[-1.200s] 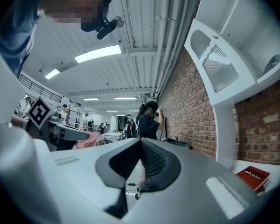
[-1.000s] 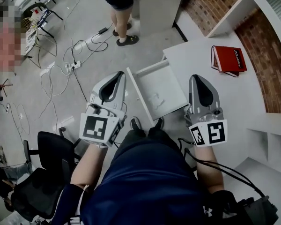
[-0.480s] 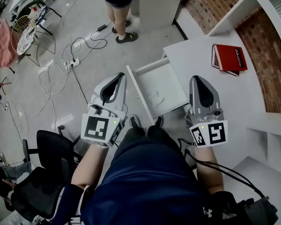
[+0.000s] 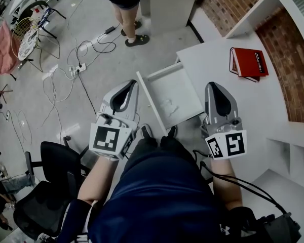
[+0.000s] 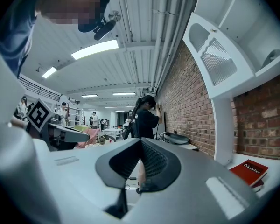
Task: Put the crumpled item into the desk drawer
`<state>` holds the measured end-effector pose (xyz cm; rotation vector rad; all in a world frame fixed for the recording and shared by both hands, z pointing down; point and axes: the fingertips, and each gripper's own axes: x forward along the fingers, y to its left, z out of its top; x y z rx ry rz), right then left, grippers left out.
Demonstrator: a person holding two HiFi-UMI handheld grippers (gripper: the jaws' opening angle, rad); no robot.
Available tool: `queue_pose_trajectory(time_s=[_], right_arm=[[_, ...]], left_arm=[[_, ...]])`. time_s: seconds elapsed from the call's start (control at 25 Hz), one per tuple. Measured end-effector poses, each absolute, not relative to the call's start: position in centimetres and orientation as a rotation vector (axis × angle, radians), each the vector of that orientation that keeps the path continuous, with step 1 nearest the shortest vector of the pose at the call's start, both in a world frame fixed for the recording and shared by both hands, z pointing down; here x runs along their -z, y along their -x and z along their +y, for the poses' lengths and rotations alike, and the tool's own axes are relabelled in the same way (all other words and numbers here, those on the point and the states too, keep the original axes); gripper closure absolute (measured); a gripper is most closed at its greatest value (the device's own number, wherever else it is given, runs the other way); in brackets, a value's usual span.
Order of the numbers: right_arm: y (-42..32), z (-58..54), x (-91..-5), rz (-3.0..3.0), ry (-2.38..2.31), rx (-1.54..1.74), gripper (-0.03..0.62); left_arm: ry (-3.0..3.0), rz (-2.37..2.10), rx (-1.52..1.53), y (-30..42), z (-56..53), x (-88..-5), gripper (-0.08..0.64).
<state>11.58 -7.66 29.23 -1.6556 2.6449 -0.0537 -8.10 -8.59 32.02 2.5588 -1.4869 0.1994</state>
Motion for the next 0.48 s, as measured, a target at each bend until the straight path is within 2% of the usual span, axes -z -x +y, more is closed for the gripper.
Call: queue_pose_trajectory(time_s=[0.48], right_arm=[[-12.06, -8.68, -29.93, 2.658, 1.648, 0.079, 0.591]], left_arm=[[-2.546, -1.474, -0.228, 7.19, -9.5, -32.86, 0.555]])
